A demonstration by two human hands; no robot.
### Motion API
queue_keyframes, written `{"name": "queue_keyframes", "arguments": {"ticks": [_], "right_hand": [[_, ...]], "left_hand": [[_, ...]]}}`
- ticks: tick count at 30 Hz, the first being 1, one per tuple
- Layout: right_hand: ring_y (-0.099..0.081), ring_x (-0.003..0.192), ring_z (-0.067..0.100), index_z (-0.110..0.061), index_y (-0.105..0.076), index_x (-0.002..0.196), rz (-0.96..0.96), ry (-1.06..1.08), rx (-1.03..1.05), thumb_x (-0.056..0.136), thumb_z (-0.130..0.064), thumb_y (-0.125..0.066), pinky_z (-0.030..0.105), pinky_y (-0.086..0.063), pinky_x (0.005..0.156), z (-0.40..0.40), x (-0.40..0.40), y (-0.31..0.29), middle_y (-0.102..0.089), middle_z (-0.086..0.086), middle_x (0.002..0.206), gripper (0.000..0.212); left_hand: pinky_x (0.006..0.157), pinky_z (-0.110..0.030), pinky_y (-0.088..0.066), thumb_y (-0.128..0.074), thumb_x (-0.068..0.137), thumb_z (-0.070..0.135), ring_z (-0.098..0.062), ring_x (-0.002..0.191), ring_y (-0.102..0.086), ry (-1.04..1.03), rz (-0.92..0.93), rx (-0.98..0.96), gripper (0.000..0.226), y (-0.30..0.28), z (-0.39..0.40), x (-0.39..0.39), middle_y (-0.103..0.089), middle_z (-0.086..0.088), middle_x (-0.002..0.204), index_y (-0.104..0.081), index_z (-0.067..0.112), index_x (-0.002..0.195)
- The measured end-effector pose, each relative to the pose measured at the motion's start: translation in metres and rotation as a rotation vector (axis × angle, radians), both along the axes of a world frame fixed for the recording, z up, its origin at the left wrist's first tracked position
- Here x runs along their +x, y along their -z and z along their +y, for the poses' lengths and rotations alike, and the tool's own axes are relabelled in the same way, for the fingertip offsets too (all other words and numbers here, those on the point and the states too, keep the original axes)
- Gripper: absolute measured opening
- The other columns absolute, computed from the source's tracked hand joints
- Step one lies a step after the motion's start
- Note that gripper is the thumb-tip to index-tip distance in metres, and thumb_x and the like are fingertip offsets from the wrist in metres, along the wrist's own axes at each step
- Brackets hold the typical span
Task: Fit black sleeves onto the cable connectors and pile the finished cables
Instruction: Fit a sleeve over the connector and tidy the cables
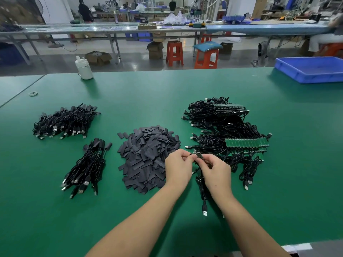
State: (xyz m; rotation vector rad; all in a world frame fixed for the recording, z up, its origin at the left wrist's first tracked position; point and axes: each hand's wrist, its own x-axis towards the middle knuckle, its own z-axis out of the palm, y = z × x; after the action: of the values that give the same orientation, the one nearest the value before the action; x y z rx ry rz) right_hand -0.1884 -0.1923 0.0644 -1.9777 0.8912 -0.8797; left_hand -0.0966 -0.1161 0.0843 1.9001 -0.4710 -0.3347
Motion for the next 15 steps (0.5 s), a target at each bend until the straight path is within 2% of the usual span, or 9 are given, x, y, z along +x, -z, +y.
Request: {"name": "queue_keyframes", "arguments": {"ticks": [2,4,7,10,12,15], "right_hand": [[-0.061,0.07,-0.003,-0.026,-0.071,0.088,0.006,0.005,-0.009,0.092,-0.027,-0.07,0.012,-0.042,0.06,-0.005,0.0,-0.003,-0.067,-0.015,0.069,0.004],[-0.059,0.062,0.006,-0.024,-0.068,0.091,0.079,0.015,-0.045,0.095,-0.027,-0.066,0.015,-0.042,0.053,-0.018,-0.002,-0.009,-0.064,-0.011,0.067,0.006],[-0.059,0.056,0.018,-0.017,-0.065,0.119,0.224,0.023,-0.039,0.099,-0.026,-0.058,0.024,-0.047,0.05,-0.043,-0.005,-0.016,-0.064,-0.008,0.074,0.022],[-0.052,0.054,0.009,-0.012,-0.06,0.129,0.192,0.095,0.042,0.102,-0.022,-0.054,0.018,-0.039,0.044,-0.07,-0.009,-0.021,-0.065,-0.004,0.08,0.03],[-0.056,0.06,0.005,-0.012,-0.061,0.13,0.174,0.143,0.075,0.102,-0.022,-0.053,0.017,-0.036,0.046,-0.083,-0.013,-0.023,-0.066,-0.006,0.083,0.03],[-0.061,0.065,0.015,-0.013,-0.065,0.12,0.273,0.134,0.011,0.101,-0.023,-0.055,0.023,-0.04,0.052,-0.098,-0.018,-0.024,-0.065,-0.007,0.078,0.024]], "left_hand": [[0.059,-0.014,-0.048,-0.074,0.085,0.027,-0.001,0.061,-0.06,-0.009,0.002,-0.022,0.019,0.0,0.002,0.003,-0.065,0.009,0.064,-0.066,0.028,0.068],[0.058,-0.013,-0.044,-0.074,0.085,0.029,0.002,0.058,-0.055,-0.021,-0.045,-0.007,0.021,-0.002,0.009,0.009,-0.063,0.011,0.062,-0.064,0.03,0.066],[0.055,-0.008,-0.038,-0.072,0.087,0.03,0.005,0.059,-0.052,-0.019,-0.076,-0.01,0.015,-0.003,0.021,0.018,-0.064,0.009,0.067,-0.067,0.029,0.072],[0.052,-0.008,-0.038,-0.066,0.092,0.031,0.0,0.062,-0.054,-0.035,-0.054,-0.018,0.012,-0.003,0.031,0.028,-0.066,0.007,0.073,-0.065,0.028,0.08],[0.055,-0.016,-0.042,-0.062,0.095,0.031,-0.006,0.066,-0.058,-0.038,-0.039,-0.009,0.012,-0.004,0.036,0.032,-0.068,0.005,0.075,-0.063,0.027,0.083],[0.056,-0.027,-0.051,-0.061,0.096,0.025,-0.008,0.064,-0.068,0.015,0.031,-0.057,0.012,-0.006,0.041,0.035,-0.071,-0.005,0.074,-0.062,0.02,0.085]]}}
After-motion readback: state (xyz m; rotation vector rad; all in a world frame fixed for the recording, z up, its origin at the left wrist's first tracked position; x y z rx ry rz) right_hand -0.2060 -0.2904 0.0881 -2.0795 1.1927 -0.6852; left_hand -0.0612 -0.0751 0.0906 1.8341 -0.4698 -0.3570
